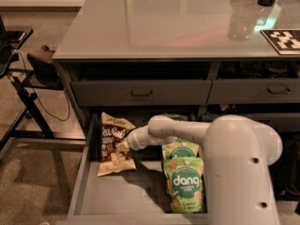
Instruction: Pick brown chip bag from middle drawer and place on counter
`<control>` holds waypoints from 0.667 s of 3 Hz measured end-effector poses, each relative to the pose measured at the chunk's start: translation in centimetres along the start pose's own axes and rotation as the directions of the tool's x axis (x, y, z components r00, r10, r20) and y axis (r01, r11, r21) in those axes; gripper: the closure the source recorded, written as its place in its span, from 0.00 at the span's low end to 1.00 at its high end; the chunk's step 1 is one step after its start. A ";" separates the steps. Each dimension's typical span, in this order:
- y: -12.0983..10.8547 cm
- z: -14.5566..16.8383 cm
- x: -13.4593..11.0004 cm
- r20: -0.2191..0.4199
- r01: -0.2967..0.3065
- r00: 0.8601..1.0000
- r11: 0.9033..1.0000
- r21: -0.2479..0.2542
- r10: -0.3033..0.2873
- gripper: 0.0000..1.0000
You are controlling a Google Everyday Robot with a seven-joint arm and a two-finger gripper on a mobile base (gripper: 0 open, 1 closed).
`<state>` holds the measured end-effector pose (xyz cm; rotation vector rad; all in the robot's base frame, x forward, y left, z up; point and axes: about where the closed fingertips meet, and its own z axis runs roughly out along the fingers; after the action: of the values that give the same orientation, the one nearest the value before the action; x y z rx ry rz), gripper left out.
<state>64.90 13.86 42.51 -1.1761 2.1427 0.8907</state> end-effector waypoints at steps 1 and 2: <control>2.4 -5.6 -1.8 0.037 0.030 0.999 1.000 0.004 -0.030 1.00; 5.1 -11.7 -3.6 0.074 0.075 0.995 0.997 -0.010 -0.074 1.00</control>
Offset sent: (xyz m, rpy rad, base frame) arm -0.0703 -0.0890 0.1905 0.1016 -0.1313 0.0627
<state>60.57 8.94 54.00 -1.2028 2.0240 0.9025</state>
